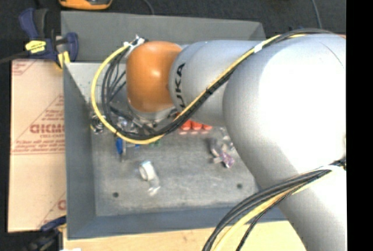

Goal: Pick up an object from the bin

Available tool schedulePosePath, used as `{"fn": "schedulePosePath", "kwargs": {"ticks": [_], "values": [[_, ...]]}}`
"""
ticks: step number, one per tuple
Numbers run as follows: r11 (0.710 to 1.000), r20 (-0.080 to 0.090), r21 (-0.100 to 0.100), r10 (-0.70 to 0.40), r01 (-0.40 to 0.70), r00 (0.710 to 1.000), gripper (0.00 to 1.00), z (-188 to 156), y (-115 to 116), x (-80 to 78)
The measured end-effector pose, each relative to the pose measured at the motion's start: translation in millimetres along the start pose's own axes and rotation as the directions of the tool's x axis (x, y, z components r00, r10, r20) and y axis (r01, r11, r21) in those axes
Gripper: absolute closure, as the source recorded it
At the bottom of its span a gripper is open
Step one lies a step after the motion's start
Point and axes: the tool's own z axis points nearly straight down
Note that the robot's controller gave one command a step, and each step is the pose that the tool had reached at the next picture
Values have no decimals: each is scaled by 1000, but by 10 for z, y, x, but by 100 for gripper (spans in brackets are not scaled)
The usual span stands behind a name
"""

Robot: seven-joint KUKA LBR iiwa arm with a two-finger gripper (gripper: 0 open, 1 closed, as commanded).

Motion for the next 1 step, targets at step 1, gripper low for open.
{"fn": "schedulePosePath", "kwargs": {"ticks": [1], "values": [[1000, 13, 1, -26, 26, 1000, 100, -1354, 418, -509]]}}
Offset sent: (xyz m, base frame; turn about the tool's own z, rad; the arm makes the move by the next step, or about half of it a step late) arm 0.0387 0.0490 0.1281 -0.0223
